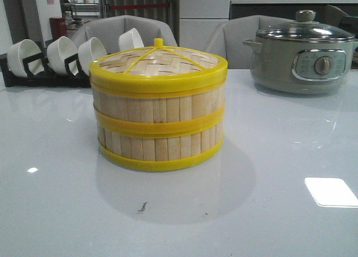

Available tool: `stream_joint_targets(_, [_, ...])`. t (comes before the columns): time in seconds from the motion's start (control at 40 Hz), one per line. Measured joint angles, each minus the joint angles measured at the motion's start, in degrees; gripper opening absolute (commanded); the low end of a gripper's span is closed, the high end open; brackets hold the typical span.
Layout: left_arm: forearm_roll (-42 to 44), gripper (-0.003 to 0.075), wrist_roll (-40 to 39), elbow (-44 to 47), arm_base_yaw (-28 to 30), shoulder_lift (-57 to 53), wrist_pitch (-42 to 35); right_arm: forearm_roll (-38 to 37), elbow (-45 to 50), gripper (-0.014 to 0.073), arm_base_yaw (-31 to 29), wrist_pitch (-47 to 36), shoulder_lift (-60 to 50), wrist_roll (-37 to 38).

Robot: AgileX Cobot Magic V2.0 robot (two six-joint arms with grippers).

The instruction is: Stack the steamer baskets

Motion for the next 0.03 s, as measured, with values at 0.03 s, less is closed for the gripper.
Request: stream_joint_targets(0.03, [0.00, 0.0102, 0.00, 0.00, 0.00, 0.00, 0.00, 0.00, 0.00, 0.0052, 0.00, 0.00, 0.00, 0.00])
